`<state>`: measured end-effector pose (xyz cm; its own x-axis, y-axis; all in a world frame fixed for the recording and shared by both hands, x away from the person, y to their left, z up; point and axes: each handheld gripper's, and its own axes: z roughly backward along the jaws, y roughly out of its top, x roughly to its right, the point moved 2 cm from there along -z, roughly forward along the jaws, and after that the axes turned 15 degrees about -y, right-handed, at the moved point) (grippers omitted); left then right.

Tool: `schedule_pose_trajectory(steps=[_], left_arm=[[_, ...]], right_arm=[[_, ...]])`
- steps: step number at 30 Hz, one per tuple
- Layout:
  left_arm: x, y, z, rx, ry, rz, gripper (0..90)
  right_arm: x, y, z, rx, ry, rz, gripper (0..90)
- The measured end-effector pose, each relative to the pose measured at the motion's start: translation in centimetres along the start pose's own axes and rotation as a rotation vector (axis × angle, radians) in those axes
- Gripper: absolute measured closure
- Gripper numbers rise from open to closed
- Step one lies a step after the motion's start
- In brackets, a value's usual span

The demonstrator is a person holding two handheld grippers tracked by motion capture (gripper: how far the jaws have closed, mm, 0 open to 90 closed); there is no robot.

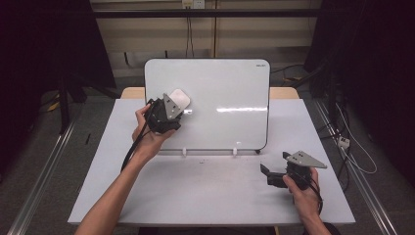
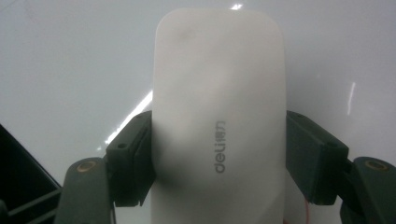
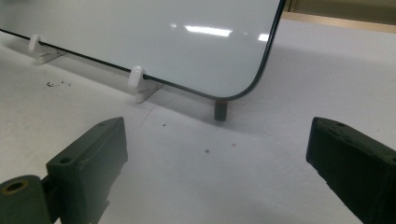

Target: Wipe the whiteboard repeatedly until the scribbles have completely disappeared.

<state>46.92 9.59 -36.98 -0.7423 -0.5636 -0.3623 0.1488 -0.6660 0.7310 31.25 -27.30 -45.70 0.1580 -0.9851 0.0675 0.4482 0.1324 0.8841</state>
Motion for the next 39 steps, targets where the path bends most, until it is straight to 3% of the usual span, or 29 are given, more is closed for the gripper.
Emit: schedule_pose_trajectory(steps=[6, 10, 20, 25, 31, 39], left_arm=[[0.1, -0.1, 0.0, 0.001, -0.009, 0.003, 31.2], [-0.4, 0.1, 0.1, 0.007, -0.027, 0.027, 31.1], [-2.6, 1.0, 0.6, 0.016, -0.010, 0.060, 31.2], [-3.5, 1.2, 0.8, 0.007, -0.007, 0.055, 31.2], [-4.9, 1.3, 1.3, 0.021, 0.006, 0.083, 31.2], [-4.3, 0.7, 1.2, 0.031, 0.030, 0.087, 31.2]], right_arm=[[0.0, 0.0, 0.0, -0.002, -0.001, 0.001, 5.4], [0.1, 0.0, -0.1, -0.001, -0.002, 0.000, 5.4], [0.1, 0.0, -0.1, 0.002, -0.003, 0.002, 5.4], [0.1, 0.0, -0.1, 0.002, -0.001, 0.001, 5.4], [0.1, 0.0, -0.1, 0.001, -0.002, 0.002, 5.4], [0.1, 0.0, -0.1, -0.002, -0.001, 0.001, 5.4]])
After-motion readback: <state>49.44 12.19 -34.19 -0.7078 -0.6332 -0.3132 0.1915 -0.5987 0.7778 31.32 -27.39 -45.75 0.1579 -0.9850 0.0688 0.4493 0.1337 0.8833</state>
